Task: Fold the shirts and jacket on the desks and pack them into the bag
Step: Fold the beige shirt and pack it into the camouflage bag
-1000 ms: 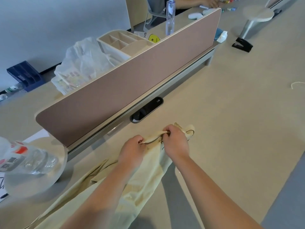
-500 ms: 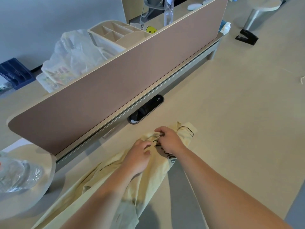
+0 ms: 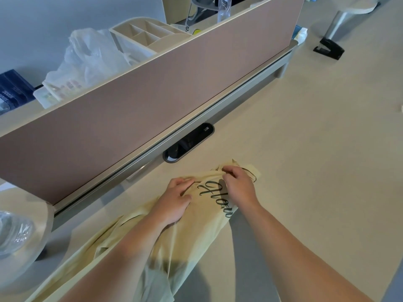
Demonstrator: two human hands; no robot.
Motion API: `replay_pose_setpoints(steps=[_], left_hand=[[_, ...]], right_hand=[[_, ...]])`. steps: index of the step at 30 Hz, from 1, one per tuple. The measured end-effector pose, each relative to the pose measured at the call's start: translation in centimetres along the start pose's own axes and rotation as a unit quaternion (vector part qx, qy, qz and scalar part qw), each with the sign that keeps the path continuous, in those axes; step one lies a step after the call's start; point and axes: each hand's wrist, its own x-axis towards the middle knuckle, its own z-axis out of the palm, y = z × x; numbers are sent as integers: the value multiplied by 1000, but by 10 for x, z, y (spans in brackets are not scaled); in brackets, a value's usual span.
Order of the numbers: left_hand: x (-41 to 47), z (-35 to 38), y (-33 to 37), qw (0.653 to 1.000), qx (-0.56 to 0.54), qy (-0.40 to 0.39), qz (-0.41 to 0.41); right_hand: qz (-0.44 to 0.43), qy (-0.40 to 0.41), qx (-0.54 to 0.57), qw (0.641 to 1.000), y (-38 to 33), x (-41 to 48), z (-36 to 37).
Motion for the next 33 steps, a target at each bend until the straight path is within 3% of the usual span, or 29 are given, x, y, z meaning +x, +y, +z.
replay_pose_setpoints(steps=[6, 9, 16, 21, 29, 33], left_hand=[[-14, 14, 20, 999, 21, -28, -8], [-30, 37, 38, 999, 11, -44, 13], [-63, 20, 53, 998, -18, -8, 58], [-119, -17, 22, 998, -22, 27, 57], [-227, -47, -67, 994, -61, 85, 38], [-275, -52, -135, 990, -127, 57, 25]], right_hand=[[-47, 56, -134, 988, 3, -3, 6], [-31, 43, -176, 983, 6, -4, -11], [13, -11, -84, 996, -12, -9, -42], [-6, 51, -25, 998, -29, -90, -19], [-16, 7, -50, 999, -2, -284, 58], [-1, -41, -71, 997, 25, -362, 121]])
